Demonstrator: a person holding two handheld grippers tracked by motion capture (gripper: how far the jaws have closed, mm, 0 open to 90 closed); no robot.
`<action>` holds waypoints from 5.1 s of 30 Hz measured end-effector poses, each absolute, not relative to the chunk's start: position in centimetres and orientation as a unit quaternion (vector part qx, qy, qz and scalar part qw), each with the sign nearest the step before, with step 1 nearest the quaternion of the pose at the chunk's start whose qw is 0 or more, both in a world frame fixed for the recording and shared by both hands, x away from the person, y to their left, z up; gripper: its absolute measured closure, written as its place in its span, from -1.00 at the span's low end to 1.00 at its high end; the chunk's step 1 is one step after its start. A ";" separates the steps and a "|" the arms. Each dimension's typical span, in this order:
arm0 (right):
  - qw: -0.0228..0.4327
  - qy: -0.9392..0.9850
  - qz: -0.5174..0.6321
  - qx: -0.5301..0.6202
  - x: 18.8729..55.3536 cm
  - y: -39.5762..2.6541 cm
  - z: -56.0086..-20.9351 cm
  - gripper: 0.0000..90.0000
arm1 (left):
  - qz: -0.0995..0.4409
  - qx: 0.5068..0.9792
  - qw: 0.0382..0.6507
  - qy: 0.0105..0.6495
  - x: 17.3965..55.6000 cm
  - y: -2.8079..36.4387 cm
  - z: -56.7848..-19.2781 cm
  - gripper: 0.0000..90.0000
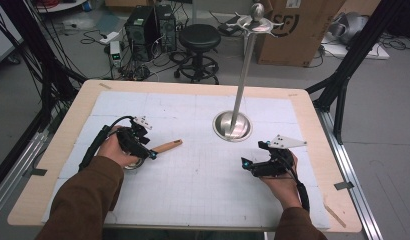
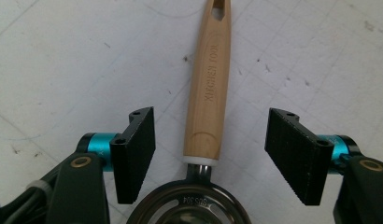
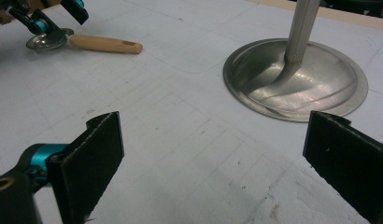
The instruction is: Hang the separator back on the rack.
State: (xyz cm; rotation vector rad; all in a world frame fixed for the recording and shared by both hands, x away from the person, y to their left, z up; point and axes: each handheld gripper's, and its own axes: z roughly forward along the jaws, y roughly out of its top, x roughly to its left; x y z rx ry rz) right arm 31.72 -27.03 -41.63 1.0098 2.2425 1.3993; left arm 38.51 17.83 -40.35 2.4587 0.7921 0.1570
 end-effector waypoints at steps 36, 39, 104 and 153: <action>0.156 0.784 0.486 0.354 31.6 -27.0 -41.6 -0.91 | 0.070 0.932 0.210 0.289 38.2 16.8 -41.8 0.54; 0.156 0.783 0.487 0.355 31.6 -27.0 -41.6 -0.91 | 0.067 0.932 0.212 0.285 38.3 17.0 -41.8 0.54; 0.155 0.781 0.490 0.354 31.5 -27.0 -41.5 -0.91 | 0.099 0.819 0.510 0.244 36.3 17.0 -31.3 0.53; 0.158 0.779 0.493 0.354 31.4 -27.2 -41.4 -0.91 | 0.094 0.772 0.598 0.194 42.3 13.4 -24.5 0.54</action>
